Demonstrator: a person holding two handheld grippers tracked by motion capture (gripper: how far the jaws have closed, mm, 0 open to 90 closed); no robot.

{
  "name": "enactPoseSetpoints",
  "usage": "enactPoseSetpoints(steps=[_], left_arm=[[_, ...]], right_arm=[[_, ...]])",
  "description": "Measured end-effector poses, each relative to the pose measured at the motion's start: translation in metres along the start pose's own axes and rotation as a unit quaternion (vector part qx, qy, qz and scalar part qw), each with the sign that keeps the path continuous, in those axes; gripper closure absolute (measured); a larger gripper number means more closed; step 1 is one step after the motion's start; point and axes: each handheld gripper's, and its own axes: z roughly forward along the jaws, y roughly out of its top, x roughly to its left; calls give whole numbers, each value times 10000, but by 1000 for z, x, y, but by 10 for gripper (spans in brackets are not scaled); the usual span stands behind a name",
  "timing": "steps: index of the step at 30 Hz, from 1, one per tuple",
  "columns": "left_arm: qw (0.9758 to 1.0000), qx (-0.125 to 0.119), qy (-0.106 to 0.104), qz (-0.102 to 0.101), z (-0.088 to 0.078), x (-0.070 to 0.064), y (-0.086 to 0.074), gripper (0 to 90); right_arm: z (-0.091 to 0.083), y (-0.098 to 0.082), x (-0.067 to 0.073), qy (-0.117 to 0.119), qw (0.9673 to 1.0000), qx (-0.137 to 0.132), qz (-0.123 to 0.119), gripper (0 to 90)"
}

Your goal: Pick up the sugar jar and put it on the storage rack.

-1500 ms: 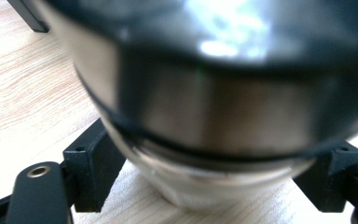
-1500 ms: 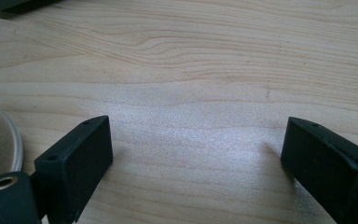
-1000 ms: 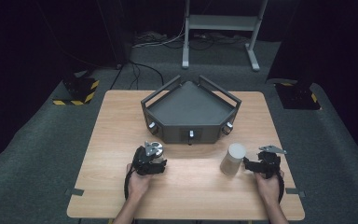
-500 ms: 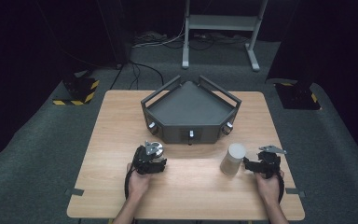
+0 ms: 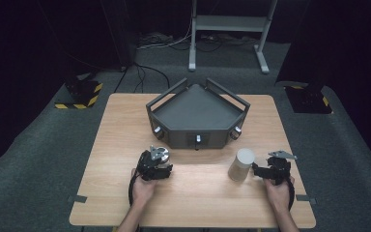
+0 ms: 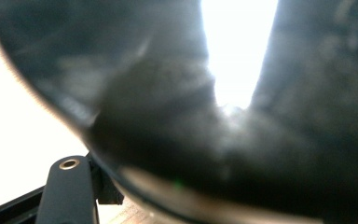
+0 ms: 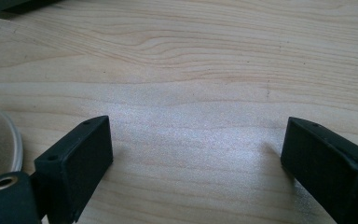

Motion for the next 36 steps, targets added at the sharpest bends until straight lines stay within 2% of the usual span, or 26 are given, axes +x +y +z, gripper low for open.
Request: enactPoseSetpoints(steps=[1,2,3,4,5,6,7,8,9,10,11,12,13,14,29,30,31,33,34,35,36], left_arm=[[9985,404,-90,364,-6,8,14,315],[9997,119,-120,-168,-3,1,5,315],[9996,252,-135,83,-5,5,9,315],[9996,252,-135,83,-5,5,9,315],[10000,44,-57,38,-3,2,3,315],[9992,276,-109,249,-7,7,11,315],[9997,171,-96,170,-6,5,8,315],[9995,240,-162,94,-8,6,12,315],[9995,202,-130,218,-9,6,12,314],[9979,408,-166,484,-12,10,20,315],[9979,408,-166,484,-12,10,20,315],[9987,294,-181,374,-12,8,18,315],[9998,-7,-188,-52,-9,2,10,315],[9963,527,-244,632,-16,12,29,315],[9941,520,-432,852,-25,14,51,315],[9974,158,-431,559,-22,9,43,315],[9974,158,-431,559,-22,9,43,315],[9961,340,-539,608,-26,11,53,315],[9949,325,-494,822,-28,12,57,315],[9978,-366,-513,-190,-20,-2,36,315],[9949,273,-507,825,-29,11,60,314]], right_arm=[[0,0,0,0,10000,0,1,87],[0,0,0,-1,10000,1,7,87],[0,0,0,2,10000,-2,-3,87],[0,0,0,2,10000,-2,-3,87],[0,0,0,0,10000,0,0,87],[0,0,0,2,10000,-3,-5,87],[0,0,0,-1,10000,0,0,87],[0,0,0,-1,10000,0,0,87],[0,0,0,1,10000,-3,-5,87],[0,0,0,0,10000,1,6,87],[0,0,0,0,10000,1,6,87],[0,0,0,0,10000,1,6,87],[0,0,0,2,10000,-1,3,87],[0,0,0,-1,10000,0,-1,87],[0,0,0,2,10000,-1,3,87],[0,0,0,1,10000,-2,-3,87],[0,0,0,1,10000,-2,-3,87],[0,0,0,2,10000,-2,-2,87],[0,0,0,2,10000,-2,-1,87],[0,0,0,1,10000,-1,-2,87],[0,0,0,1,10000,-1,-2,87]])
